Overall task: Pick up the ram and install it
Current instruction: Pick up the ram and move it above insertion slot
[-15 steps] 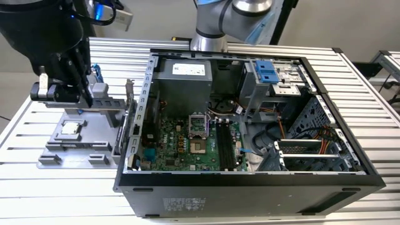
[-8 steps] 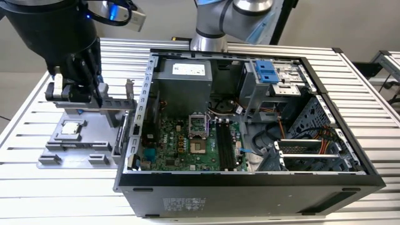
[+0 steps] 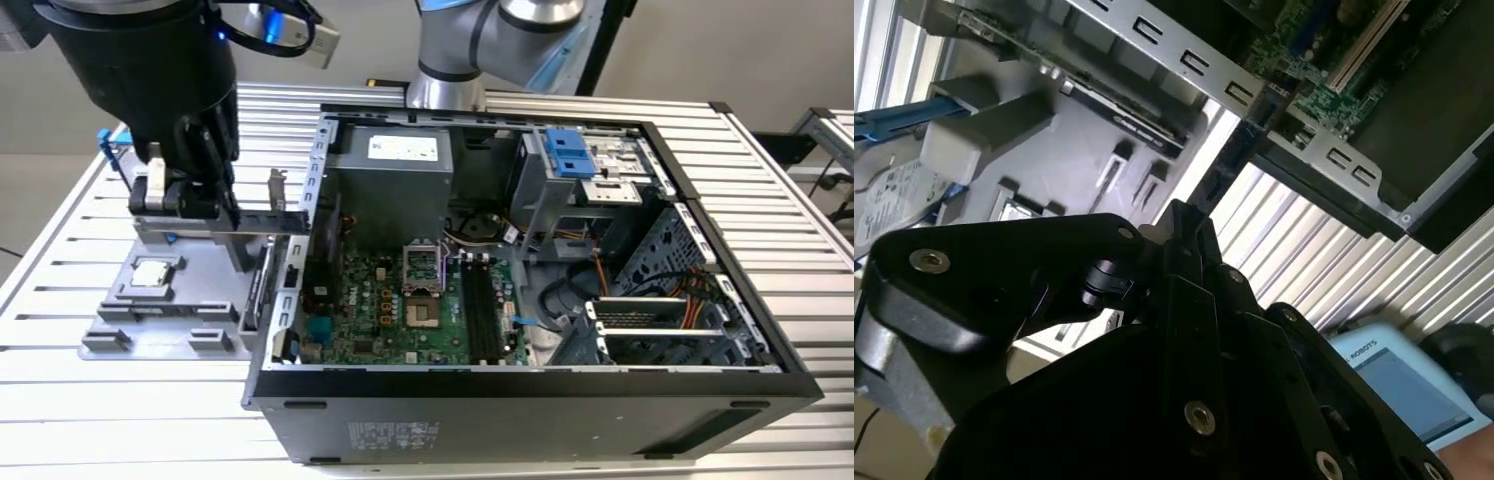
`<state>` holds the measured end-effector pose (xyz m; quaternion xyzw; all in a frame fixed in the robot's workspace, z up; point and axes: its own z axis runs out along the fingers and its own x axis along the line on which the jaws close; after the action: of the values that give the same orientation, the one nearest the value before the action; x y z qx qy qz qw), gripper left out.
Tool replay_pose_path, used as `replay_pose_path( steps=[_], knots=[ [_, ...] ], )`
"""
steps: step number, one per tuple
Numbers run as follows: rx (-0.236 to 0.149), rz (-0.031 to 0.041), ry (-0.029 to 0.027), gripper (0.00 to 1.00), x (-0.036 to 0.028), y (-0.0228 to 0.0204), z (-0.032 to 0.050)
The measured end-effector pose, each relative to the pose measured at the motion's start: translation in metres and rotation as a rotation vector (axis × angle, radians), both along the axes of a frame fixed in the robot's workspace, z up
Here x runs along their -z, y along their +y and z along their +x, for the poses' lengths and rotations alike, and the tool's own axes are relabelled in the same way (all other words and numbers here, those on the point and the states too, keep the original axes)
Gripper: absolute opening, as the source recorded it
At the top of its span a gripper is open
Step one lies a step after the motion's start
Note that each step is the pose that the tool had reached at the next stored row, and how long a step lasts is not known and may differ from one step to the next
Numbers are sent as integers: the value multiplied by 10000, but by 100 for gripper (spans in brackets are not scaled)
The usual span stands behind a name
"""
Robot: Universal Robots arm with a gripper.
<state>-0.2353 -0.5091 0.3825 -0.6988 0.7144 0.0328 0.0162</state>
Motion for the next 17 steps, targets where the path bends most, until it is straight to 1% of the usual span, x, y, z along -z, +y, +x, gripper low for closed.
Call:
replay_pose_path(
  steps=[5, 10, 17],
  knots=[
    [0, 0, -3, 0, 0, 0, 66],
    [1, 1, -3, 0, 0, 0, 189],
    [0, 0, -3, 0, 0, 0, 330]
  ],
)
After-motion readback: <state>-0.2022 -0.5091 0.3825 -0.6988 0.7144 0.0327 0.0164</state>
